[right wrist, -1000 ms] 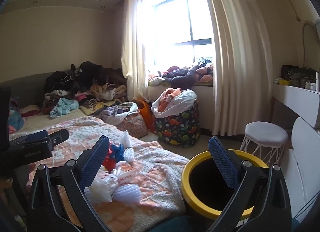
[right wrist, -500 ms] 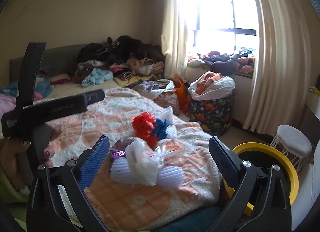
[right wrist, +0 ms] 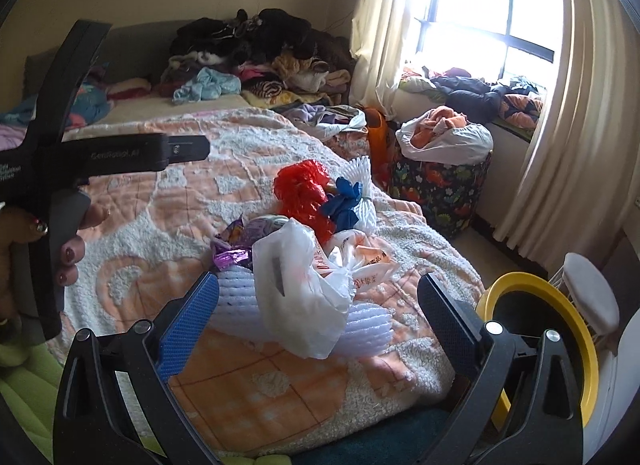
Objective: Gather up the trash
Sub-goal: 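Grasp the white plastic bag with the right gripper while the left grasps the red plastic bag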
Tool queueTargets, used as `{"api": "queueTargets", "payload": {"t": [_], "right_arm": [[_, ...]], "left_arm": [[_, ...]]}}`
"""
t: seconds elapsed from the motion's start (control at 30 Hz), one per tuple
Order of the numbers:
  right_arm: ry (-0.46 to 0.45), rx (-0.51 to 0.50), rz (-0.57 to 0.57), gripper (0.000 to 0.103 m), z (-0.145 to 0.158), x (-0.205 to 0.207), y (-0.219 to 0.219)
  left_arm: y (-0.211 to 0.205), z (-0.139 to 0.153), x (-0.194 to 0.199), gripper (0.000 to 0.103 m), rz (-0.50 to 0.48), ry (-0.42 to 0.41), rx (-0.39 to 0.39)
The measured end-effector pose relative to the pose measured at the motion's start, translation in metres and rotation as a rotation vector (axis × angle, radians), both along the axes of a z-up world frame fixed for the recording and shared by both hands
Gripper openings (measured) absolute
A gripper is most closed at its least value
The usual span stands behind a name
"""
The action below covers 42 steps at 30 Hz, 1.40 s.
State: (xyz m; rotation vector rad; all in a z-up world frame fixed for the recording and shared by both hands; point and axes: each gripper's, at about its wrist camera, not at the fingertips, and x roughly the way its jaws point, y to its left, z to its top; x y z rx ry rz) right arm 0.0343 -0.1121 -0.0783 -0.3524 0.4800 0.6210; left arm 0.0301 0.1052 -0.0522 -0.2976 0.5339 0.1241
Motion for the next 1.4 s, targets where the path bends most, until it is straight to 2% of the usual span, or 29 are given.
{"api": "queueTargets", "payload": {"t": [0.47, 0.63, 0.7, 0.73, 0.8, 0.87, 0.9, 0.93, 1.0, 1.07, 1.17, 1.3, 1.33, 1.4], "right_arm": [[0.048, -0.054, 0.021, 0.097, -0.021, 0.034, 0.011], [0.084, -0.038, 0.033, 0.096, -0.025, 0.04, 0.011], [0.091, -0.025, 0.034, 0.095, -0.025, 0.043, 0.011], [0.099, -0.015, 0.039, 0.094, -0.024, 0.044, 0.01], [0.12, -0.002, 0.054, 0.075, -0.022, 0.045, 0.009], [0.148, -0.007, 0.064, 0.068, -0.022, 0.048, 0.01], [0.164, -0.007, 0.069, 0.058, -0.023, 0.05, 0.01], [0.175, -0.006, 0.07, 0.053, -0.023, 0.05, 0.01], [0.19, 0.003, 0.064, 0.052, -0.023, 0.051, 0.008], [0.201, 0.02, 0.06, 0.051, -0.021, 0.052, 0.005], [0.226, 0.053, 0.054, 0.051, -0.016, 0.055, -0.003], [0.252, 0.11, 0.043, 0.05, -0.006, 0.056, -0.014], [0.255, 0.122, 0.04, 0.05, -0.003, 0.056, -0.017], [0.249, 0.135, 0.038, 0.05, 0.002, 0.055, -0.02]], "left_arm": [[-0.01, -0.014, 0.093, 0.093, -0.104, 0.087, -0.061], [-0.005, -0.024, 0.122, 0.093, -0.103, 0.139, -0.12], [0.001, -0.031, 0.133, 0.093, -0.095, 0.169, -0.17], [0.004, -0.034, 0.138, 0.093, -0.096, 0.181, -0.209], [0.009, -0.04, 0.146, 0.093, -0.096, 0.2, -0.265], [0.013, -0.046, 0.154, 0.093, -0.09, 0.22, -0.306], [0.014, -0.049, 0.159, 0.093, -0.087, 0.231, -0.322], [0.015, -0.051, 0.162, 0.093, -0.088, 0.245, -0.337], [0.014, -0.056, 0.17, 0.092, -0.091, 0.27, -0.365], [0.012, -0.06, 0.175, 0.092, -0.095, 0.292, -0.36], [0.009, -0.062, 0.177, 0.084, -0.105, 0.305, -0.363], [0.006, -0.064, 0.177, 0.054, -0.105, 0.321, -0.371], [0.006, -0.065, 0.177, 0.049, -0.103, 0.322, -0.373], [0.006, -0.063, 0.173, 0.045, -0.097, 0.308, -0.388]]}}
